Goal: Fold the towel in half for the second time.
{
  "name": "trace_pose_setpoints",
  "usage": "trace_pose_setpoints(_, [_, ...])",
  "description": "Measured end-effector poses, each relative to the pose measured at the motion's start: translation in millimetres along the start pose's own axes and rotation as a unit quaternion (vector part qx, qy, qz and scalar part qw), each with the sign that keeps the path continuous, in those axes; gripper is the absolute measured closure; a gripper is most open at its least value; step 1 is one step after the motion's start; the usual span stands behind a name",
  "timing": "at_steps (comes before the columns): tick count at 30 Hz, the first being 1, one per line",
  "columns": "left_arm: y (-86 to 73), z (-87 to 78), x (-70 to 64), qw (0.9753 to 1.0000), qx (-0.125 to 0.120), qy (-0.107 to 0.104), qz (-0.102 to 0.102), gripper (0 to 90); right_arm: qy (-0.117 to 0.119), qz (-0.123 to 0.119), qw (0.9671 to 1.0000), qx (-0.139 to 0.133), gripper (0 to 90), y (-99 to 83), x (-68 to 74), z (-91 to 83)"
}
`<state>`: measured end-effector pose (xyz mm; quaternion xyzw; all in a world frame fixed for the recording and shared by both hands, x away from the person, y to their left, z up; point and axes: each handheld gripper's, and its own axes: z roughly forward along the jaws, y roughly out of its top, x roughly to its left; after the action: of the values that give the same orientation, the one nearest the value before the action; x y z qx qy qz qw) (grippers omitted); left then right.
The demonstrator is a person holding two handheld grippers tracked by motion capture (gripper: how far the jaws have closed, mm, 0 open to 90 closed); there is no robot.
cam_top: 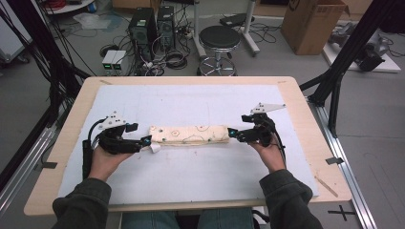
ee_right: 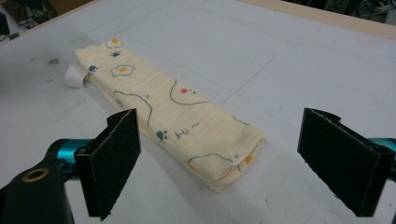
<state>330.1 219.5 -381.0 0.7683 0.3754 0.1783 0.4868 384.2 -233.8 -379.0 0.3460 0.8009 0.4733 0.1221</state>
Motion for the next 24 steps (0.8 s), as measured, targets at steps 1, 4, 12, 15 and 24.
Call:
trace_pose_setpoints(1, [-0.4, -0.6, 0.0, 1.0, -0.001, 0.001, 0.0, 23.8, 0.001, 0.0, 1.0, 0.002, 12.6, -0.8, 0.0, -0.4])
trace_pose_setpoints(4, [-1.3, -2.4, -1.0, 1.0, -0.003, 0.0, 0.001, 23.8, 0.001, -0.001, 1.0, 0.001, 12.6, -3.6, 0.7, -2.3])
trace_pose_setpoints(12, [-5.3, -7.9, -4.4, 1.0, -0.003, -0.004, 0.003, 23.6, 0.001, -0.006, 1.0, 0.002, 12.5, -6.7, 4.5, -7.3])
trace_pose_setpoints(15, [-8.0, -9.3, -5.4, 1.0, -0.002, -0.004, 0.003, 23.6, 0.004, -0.015, 0.9999, -0.001, 12.5, -8.1, 6.6, -8.2])
trace_pose_setpoints(24, [-12.7, -14.9, -8.0, 1.0, -0.006, -0.005, 0.002, 23.4, 0.003, -0.014, 0.9999, 0.003, 12.5, -18.4, 9.0, -12.1])
